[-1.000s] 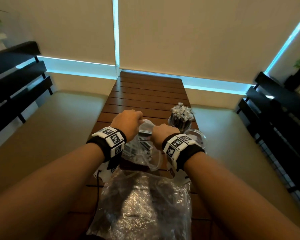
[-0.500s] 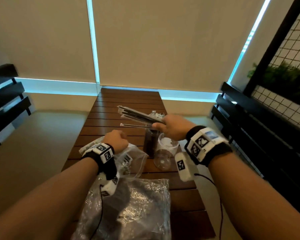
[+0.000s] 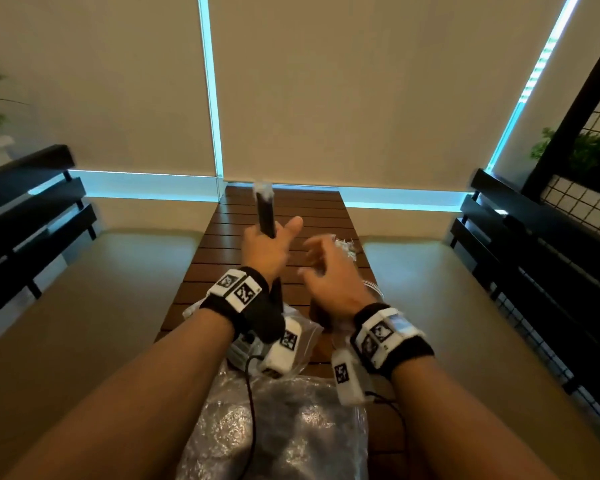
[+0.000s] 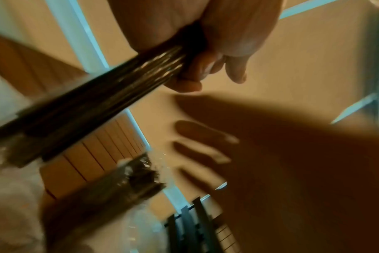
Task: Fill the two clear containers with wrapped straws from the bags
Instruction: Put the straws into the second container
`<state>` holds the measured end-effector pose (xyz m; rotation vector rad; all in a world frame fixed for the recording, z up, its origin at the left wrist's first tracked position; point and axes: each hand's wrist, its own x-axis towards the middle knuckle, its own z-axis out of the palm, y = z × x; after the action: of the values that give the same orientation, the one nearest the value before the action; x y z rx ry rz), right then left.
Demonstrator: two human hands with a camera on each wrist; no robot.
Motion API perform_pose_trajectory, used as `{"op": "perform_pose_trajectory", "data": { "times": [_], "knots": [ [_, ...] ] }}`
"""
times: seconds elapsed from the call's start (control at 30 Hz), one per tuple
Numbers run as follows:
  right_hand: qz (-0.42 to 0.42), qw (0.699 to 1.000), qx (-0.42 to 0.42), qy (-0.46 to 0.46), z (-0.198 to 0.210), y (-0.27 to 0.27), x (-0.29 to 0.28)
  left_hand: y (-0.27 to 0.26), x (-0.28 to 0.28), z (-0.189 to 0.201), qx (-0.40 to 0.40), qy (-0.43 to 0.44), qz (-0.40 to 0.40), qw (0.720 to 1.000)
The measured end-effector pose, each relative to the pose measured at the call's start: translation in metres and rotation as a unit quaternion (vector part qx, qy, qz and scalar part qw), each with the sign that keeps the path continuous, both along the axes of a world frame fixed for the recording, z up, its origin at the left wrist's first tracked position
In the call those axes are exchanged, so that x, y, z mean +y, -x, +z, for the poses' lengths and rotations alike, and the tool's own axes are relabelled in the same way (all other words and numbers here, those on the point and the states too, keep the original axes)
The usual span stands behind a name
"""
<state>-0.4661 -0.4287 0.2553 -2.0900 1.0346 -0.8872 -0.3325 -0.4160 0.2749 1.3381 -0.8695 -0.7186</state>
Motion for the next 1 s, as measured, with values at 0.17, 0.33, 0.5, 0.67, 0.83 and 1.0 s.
{"op": "perform_pose_trajectory", "data": {
  "times": [0.17,0.33,0.5,0.67,0.83,1.0],
  "knots": [
    [-0.061,0.977,-0.093,0.181,0.058,-0.002,-0.012,0.006,-0.005,-0.024,-0.297,-0.012,-0.007,0.955],
    [-0.062,0.976,0.056,0.203,0.041,-0.014,-0.020,0.017,-0.016,-0.019,-0.456,0.006,-0.032,0.889],
    [-0.099,0.982,-0.073,0.142,0.054,-0.011,-0.021,0.015,-0.021,-0.027,-0.395,0.050,-0.030,0.917],
    [-0.124,0.982,0.022,0.143,0.041,-0.020,-0.027,0.030,-0.021,-0.009,-0.543,0.016,-0.037,0.839],
    [-0.105,0.982,-0.026,0.154,0.023,-0.006,-0.039,0.030,-0.037,-0.015,-0.451,-0.097,-0.071,0.884],
    [-0.244,0.960,0.135,0.037,-0.031,0.031,-0.054,0.016,-0.046,-0.023,-0.266,-0.057,-0.045,0.961]
  ]
}}
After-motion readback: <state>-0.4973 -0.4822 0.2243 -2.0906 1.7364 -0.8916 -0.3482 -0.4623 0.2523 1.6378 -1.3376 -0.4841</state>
